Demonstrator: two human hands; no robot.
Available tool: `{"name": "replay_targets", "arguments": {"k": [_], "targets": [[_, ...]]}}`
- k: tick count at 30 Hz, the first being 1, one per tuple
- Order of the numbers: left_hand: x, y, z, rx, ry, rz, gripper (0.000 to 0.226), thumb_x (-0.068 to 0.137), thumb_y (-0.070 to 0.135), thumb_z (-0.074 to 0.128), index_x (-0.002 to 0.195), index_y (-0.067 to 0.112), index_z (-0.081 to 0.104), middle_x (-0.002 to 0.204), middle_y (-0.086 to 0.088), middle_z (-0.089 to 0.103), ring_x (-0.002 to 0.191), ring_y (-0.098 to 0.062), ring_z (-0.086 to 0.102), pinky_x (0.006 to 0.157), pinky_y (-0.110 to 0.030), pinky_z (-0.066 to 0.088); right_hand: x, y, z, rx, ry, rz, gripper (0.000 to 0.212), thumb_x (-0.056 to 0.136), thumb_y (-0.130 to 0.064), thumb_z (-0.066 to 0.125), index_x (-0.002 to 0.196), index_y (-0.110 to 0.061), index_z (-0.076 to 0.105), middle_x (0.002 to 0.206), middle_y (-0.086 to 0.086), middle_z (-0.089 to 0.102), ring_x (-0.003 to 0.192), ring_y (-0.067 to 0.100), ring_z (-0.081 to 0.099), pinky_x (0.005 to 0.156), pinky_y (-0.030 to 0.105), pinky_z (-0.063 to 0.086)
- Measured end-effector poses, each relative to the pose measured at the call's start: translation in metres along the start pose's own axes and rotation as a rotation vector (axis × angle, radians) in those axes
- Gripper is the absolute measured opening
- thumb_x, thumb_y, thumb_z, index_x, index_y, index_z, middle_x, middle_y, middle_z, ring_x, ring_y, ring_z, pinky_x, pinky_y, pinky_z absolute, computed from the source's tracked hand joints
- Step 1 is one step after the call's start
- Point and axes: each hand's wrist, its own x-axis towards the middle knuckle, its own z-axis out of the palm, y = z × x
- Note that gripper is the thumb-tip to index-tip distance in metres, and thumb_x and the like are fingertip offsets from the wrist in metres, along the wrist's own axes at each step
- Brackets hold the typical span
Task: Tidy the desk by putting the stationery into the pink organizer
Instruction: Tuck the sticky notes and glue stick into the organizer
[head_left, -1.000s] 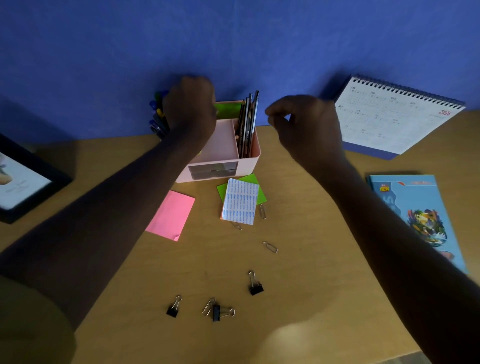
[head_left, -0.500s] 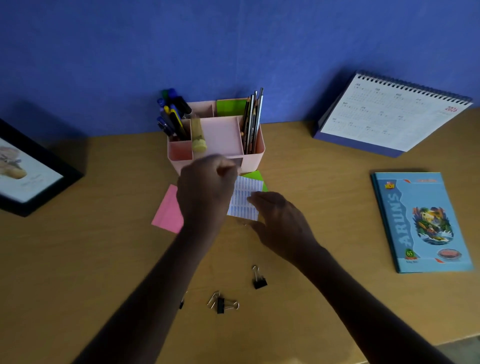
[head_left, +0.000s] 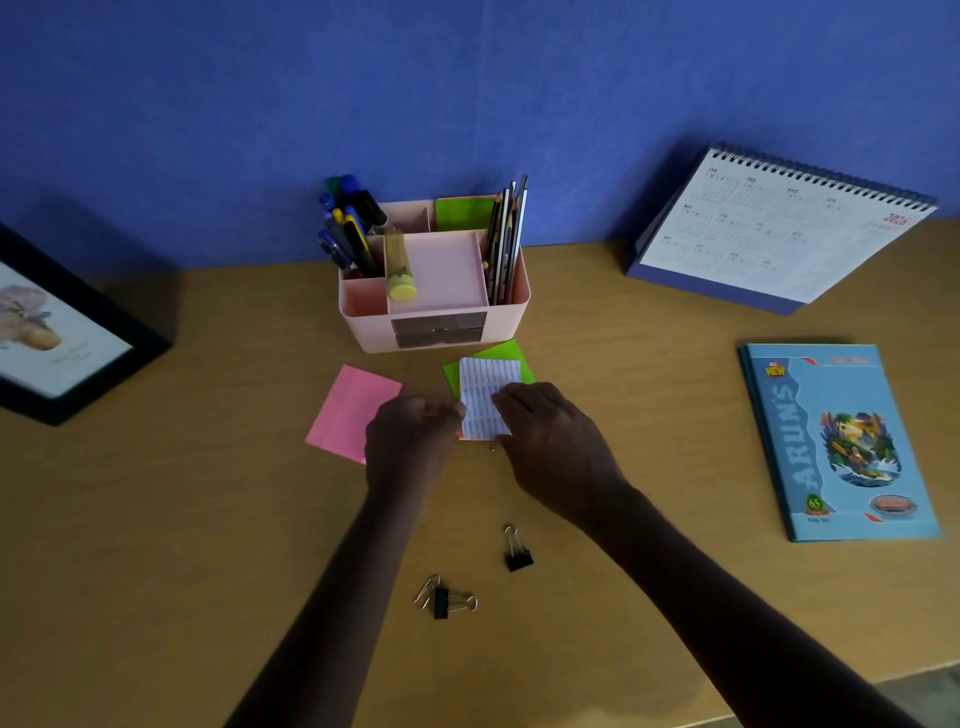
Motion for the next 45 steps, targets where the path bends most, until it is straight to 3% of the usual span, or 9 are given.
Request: {"name": "replay_targets", "arguments": {"k": [3,8,14,17,20,25,28,34,45], "targets": [[-0.003,0.001,0.003,-0.109,-0.019,-0.064,0.02,0.092,0.037,0.082,0.095,0.018,0.083,0.078,0.001,0.08,0.069,-0.019,0.075,0.07,-0.046,0.065,-0.003,0.001,0.002,0.04,0.015,0.007,0.05,0.091,-0.033,0.081,0.131,-0.007,0.066,0.13,0.011,0.07,0.12,0.029,0.065,0.09,0.043,0.064],[-0.006,0.006,0.007,-0.288,-0.097,-0.167,0.01,0.094,0.022,0.082,0.099,0.015,0.078,0.086,-0.001,0.081,0.057,-0.004,0.07,0.043,-0.013,0.046,-0.006,-0.001,0.003,0.067,0.018,0.014,0.047,0.095,-0.039,0.073,0.13,-0.008,0.067,0.135,0.011,0.067,0.125,0.03,0.063,0.092,0.043,0.063],[-0.004,0.01,0.003,-0.444,-0.138,-0.23,0.018,0.091,0.017,0.083,0.106,0.014,0.075,0.089,-0.006,0.081,0.063,-0.009,0.069,0.062,-0.027,0.055,-0.011,0.003,-0.008,0.113,0.12,-0.013,0.033,0.098,-0.021,0.07,0.129,-0.009,0.069,0.129,0.012,0.072,0.12,0.028,0.069,0.09,0.046,0.064],[-0.004,0.014,-0.003,-0.517,-0.151,-0.223,0.026,0.092,0.017,0.082,0.116,0.014,0.073,0.09,-0.004,0.082,0.062,-0.007,0.07,0.058,-0.024,0.055,-0.012,0.008,-0.023,0.143,0.243,-0.027,0.025,0.101,-0.019,0.067,0.123,-0.009,0.073,0.12,0.011,0.076,0.111,0.026,0.072,0.083,0.041,0.064],[-0.011,0.021,-0.013,-0.456,-0.088,-0.056,0.02,0.096,0.021,0.078,0.116,0.02,0.073,0.09,0.0,0.083,0.07,-0.01,0.073,0.05,-0.019,0.05,-0.006,0.011,-0.044,0.155,0.285,-0.045,0.021,0.103,-0.015,0.068,0.122,-0.011,0.075,0.119,0.008,0.078,0.106,0.021,0.073,0.077,0.039,0.063],[-0.024,0.045,-0.04,-0.175,0.129,0.619,0.017,0.106,0.028,0.068,0.111,0.017,0.079,0.093,0.005,0.079,0.077,-0.008,0.073,0.063,-0.022,0.053,0.019,0.012,-0.096,0.184,0.329,-0.088,0.02,0.103,-0.019,0.066,0.119,-0.014,0.078,0.113,0.006,0.072,0.091,0.017,0.07,0.064,0.039,0.061],[-0.022,0.073,-0.062,-0.068,0.195,0.854,0.022,0.099,0.026,0.079,0.115,0.012,0.081,0.105,0.0,0.081,0.086,-0.002,0.076,0.066,-0.017,0.056,0.042,0.007,-0.127,0.182,0.385,-0.143,0.021,0.103,-0.022,0.066,0.118,-0.016,0.079,0.11,0.004,0.072,0.089,0.018,0.07,0.064,0.043,0.06],[0.016,0.121,-0.098,0.112,0.288,0.997,0.025,0.097,0.035,0.076,0.115,0.018,0.083,0.099,0.001,0.082,0.08,-0.012,0.076,0.075,-0.038,0.062,0.104,0.003,-0.172,0.146,0.472,-0.217,0.02,0.102,-0.025,0.065,0.11,-0.022,0.083,0.103,0.001,0.077,0.091,0.018,0.072,0.072,0.046,0.059],[0.084,0.161,-0.103,0.335,0.417,1.039,0.025,0.099,0.037,0.071,0.11,0.019,0.084,0.105,-0.002,0.082,0.091,-0.02,0.075,0.079,-0.039,0.061,0.187,0.016,-0.17,0.025,0.438,-0.231,0.027,0.103,-0.021,0.056,0.112,-0.019,0.082,0.109,0.004,0.079,0.097,0.021,0.075,0.082,0.045,0.062]]}}
